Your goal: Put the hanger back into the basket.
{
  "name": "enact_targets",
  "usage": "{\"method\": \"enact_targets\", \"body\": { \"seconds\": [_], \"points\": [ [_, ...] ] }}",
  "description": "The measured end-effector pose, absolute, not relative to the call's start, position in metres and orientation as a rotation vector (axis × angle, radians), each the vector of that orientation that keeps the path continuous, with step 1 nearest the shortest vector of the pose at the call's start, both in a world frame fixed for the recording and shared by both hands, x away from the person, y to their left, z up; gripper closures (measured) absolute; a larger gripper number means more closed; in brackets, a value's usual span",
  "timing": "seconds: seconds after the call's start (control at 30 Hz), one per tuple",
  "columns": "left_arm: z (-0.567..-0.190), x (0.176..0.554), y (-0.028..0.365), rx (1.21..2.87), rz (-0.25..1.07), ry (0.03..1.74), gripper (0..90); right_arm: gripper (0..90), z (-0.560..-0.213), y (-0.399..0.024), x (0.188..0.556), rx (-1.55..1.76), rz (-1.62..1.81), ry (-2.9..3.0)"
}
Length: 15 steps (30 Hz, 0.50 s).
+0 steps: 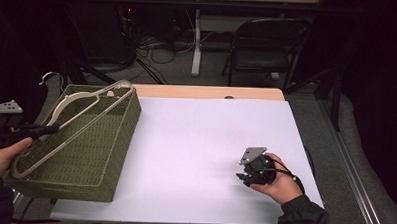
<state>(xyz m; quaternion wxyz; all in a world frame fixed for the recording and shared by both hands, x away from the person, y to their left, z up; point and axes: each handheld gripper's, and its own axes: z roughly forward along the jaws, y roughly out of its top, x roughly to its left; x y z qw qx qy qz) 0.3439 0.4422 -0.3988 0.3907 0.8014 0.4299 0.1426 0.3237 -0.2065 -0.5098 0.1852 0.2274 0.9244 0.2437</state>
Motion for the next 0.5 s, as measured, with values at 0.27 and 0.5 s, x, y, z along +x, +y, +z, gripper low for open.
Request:
{"method": "enact_targets", "body": {
  "seconds": [0.27, 0.5],
  "points": [
    [-0.412, 0.345, 0.452, 2.02, 0.377, 1.076, 87.1, 42.8, -0.511, -0.207, 0.323, 0.651, 0.682, 2.607],
    [-0.425, 0.343, 0.455, 2.025, 0.348, 1.079, 87.2, 42.9, -0.511, -0.206, 0.322, 0.649, 0.678, 2.61]
  ]
}}
